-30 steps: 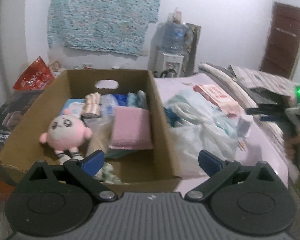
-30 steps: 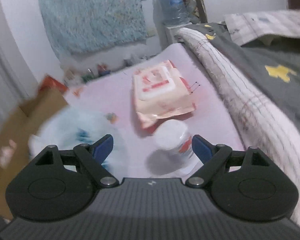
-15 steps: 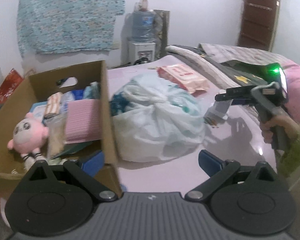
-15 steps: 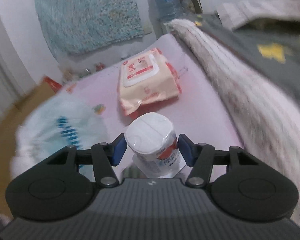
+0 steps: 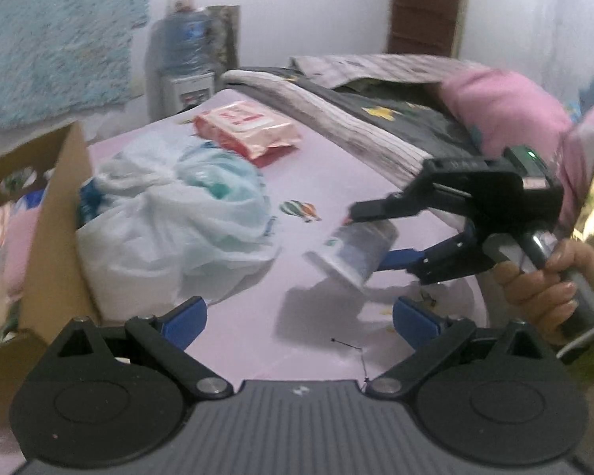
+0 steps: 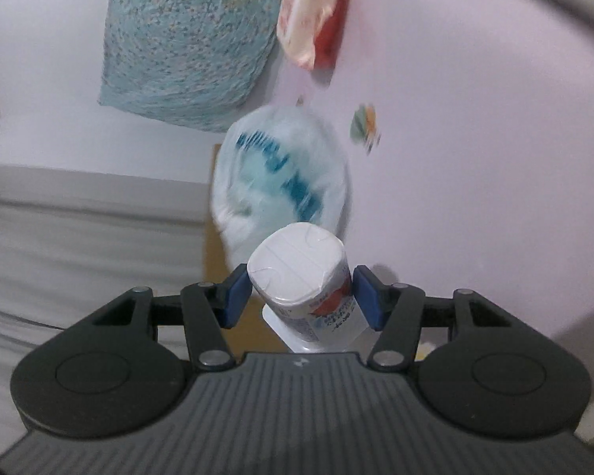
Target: Organize soft objects
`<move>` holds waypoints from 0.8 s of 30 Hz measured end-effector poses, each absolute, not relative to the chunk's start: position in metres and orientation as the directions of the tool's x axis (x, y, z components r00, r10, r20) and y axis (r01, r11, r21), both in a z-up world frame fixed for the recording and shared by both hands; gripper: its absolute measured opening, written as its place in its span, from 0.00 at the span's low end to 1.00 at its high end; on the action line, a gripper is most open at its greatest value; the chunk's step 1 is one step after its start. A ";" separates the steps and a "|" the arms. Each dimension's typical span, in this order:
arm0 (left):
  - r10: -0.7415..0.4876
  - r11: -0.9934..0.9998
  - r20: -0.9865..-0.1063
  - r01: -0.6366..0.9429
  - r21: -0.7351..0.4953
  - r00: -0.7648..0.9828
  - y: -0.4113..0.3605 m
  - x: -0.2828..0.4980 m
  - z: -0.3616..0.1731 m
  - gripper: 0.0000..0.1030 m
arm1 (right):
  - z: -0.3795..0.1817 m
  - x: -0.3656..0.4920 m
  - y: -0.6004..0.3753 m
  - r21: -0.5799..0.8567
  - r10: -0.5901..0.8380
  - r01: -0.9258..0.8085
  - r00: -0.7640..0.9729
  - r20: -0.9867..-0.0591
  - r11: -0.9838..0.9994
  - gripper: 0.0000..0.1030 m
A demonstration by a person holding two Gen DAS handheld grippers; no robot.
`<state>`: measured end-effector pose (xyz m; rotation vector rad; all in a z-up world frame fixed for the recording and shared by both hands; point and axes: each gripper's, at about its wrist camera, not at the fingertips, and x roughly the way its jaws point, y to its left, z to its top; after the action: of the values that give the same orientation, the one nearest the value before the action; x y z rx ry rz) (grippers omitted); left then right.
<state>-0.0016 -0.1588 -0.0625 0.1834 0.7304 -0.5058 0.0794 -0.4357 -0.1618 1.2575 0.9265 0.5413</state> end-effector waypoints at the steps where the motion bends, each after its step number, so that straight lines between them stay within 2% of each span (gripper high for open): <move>1: -0.380 0.854 -0.677 0.521 0.005 0.630 -0.164 -0.002 -0.066 0.98 | -0.165 0.078 -0.433 0.963 0.799 0.142 0.537 -0.271 0.231 0.54; 6: -0.354 0.821 -0.679 0.561 0.103 0.643 -0.186 -0.002 -0.080 0.97 | -0.173 0.076 -0.420 0.982 0.855 0.171 0.494 -0.161 0.086 0.54; 10: -0.374 0.786 -0.642 0.596 0.164 0.670 -0.189 -0.011 -0.079 0.97 | -0.159 0.072 -0.414 0.993 0.884 0.116 0.465 -0.045 -0.011 0.54; 13: -0.406 0.752 -0.600 0.625 0.209 0.690 -0.187 -0.019 -0.076 0.97 | -0.145 0.067 -0.409 0.998 0.901 0.061 0.433 0.004 -0.033 0.54; 17: -0.438 0.718 -0.569 0.652 0.244 0.696 -0.187 -0.024 -0.074 0.96 | -0.136 0.060 -0.407 0.999 0.917 0.034 0.398 0.005 -0.020 0.54; 18: -0.438 0.715 -0.570 0.654 0.247 0.695 -0.188 -0.023 -0.074 0.94 | -0.138 0.059 -0.406 0.999 0.918 0.038 0.396 0.002 -0.018 0.54; 20: -0.435 0.716 -0.582 0.656 0.238 0.687 -0.190 -0.017 -0.078 0.83 | -0.144 0.057 -0.407 0.998 0.916 0.052 0.400 -0.002 -0.020 0.54; 24: -0.408 0.748 -0.616 0.633 0.198 0.674 -0.188 -0.006 -0.084 0.75 | -0.162 0.065 -0.407 0.995 0.914 0.093 0.406 -0.009 -0.031 0.54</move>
<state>-0.0057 -0.1879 -0.0838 0.4196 0.5789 -0.6050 0.0645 -0.4071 -0.1616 1.4563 0.9560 0.8546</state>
